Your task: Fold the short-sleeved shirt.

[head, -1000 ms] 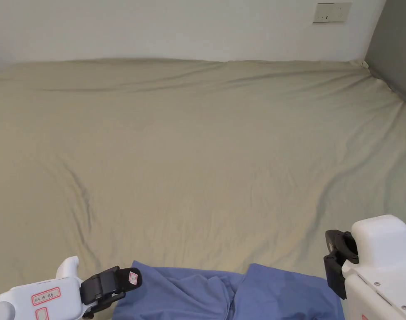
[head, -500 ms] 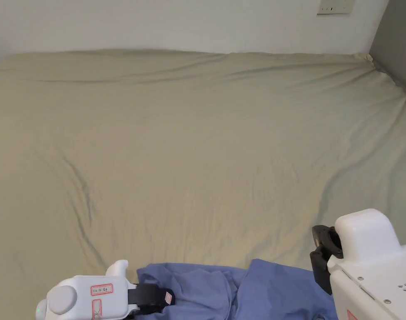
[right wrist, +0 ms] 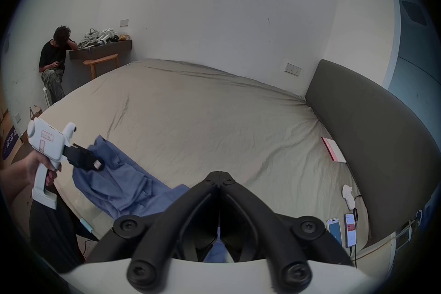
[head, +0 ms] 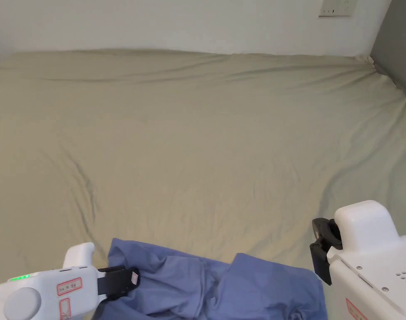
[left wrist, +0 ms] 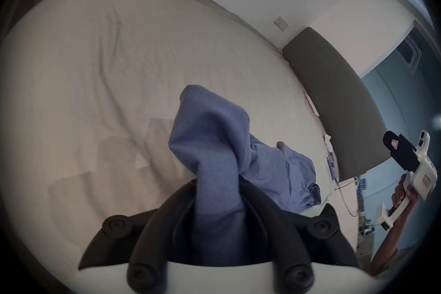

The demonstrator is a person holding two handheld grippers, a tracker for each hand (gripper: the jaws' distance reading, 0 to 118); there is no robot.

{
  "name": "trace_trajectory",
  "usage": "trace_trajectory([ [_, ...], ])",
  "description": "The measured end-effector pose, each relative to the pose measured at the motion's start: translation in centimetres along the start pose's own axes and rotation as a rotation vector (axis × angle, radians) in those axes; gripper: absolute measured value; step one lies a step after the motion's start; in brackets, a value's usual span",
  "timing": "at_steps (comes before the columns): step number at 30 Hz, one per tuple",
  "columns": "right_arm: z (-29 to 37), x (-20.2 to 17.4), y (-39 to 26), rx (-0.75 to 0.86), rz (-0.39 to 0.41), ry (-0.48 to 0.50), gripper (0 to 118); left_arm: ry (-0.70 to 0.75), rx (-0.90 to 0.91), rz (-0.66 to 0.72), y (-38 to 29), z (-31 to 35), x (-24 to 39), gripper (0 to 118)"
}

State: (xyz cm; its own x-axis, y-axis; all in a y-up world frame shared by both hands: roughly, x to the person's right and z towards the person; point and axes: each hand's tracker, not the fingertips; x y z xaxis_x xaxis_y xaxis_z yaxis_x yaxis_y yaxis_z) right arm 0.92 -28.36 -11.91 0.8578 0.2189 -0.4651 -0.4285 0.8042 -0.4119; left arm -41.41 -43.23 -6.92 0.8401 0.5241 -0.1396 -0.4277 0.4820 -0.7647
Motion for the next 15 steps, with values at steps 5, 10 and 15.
trace_trajectory([
  [5, 0.2, -0.9, 0.4, 0.012, 0.007, 0.02, 3, 0.186, 0.059, -0.001, 1.0, 4.8, -3.2, 15],
  [10, 0.1, -1.6, 0.6, 0.017, 0.018, 0.039, 3, 0.373, 0.083, -0.006, 2.5, 9.1, -4.7, 15],
  [15, -0.2, -1.6, 1.1, 0.009, -0.055, 0.107, 3, 0.144, 0.037, 0.112, 3.9, 8.4, -1.2, 15],
])
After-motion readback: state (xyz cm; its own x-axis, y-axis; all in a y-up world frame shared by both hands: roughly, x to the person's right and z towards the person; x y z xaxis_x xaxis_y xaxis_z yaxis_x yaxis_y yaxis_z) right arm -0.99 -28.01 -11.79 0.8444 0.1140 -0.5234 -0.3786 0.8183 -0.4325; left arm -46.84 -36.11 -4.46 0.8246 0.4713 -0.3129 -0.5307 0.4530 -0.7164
